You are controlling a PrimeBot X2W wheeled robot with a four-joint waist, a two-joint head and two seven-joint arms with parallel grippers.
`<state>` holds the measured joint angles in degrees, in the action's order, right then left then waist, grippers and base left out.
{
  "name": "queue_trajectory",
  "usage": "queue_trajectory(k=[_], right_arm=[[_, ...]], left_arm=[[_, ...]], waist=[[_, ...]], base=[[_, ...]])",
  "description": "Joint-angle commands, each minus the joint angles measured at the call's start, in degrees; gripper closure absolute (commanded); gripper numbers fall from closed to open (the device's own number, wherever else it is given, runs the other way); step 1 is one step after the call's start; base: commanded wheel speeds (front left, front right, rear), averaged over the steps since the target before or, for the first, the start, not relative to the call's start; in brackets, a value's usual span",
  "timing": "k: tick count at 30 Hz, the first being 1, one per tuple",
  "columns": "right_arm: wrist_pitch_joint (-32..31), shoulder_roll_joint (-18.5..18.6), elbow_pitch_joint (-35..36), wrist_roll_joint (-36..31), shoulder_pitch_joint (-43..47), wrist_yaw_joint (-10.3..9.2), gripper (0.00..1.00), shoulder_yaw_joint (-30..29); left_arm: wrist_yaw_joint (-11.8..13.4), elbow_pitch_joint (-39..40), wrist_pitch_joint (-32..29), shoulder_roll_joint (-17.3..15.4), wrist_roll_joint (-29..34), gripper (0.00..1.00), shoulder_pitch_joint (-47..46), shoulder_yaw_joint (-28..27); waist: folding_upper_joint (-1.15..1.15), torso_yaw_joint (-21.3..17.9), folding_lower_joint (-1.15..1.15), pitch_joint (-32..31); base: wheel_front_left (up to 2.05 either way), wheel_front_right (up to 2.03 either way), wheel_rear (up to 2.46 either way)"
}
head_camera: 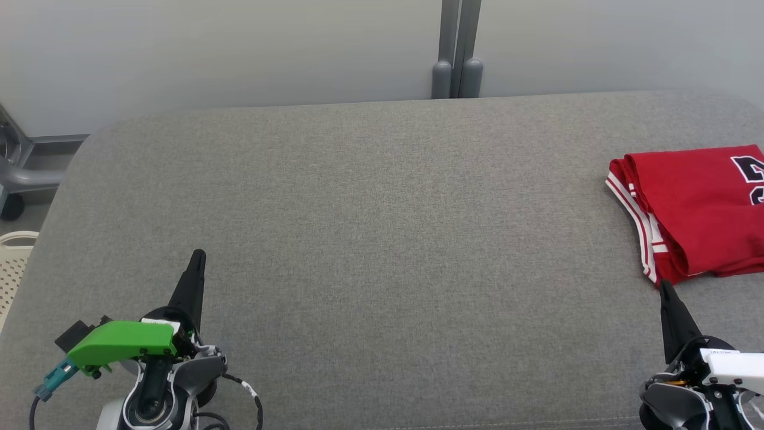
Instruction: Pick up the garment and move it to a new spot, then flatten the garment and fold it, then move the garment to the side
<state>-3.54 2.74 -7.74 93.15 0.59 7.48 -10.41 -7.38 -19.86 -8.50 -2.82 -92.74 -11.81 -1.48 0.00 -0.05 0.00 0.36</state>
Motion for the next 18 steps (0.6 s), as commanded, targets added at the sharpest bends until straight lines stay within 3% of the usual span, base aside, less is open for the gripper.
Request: queue_trajectory(k=[1, 18], right_arm=[[-0.3, 0.3, 0.2, 0.1, -0.4, 0.02, 1.00, -0.1], [-0.3, 0.3, 0.2, 0.1, -0.5, 0.02, 1.00, -0.1]], left_arm=[[-0.3, -0.1, -0.1, 0.0, -0.2, 1.00, -0.7, -0.1], [-0.3, -0.1, -0.1, 0.0, -0.2, 1.00, -0.7, -0.1]], waist=[[0.00, 0.0, 0.00, 0.0], [0.00, 0.0, 0.00, 0.0]], base=[[0.00, 0.00, 0.00], [0.00, 0.00, 0.00]])
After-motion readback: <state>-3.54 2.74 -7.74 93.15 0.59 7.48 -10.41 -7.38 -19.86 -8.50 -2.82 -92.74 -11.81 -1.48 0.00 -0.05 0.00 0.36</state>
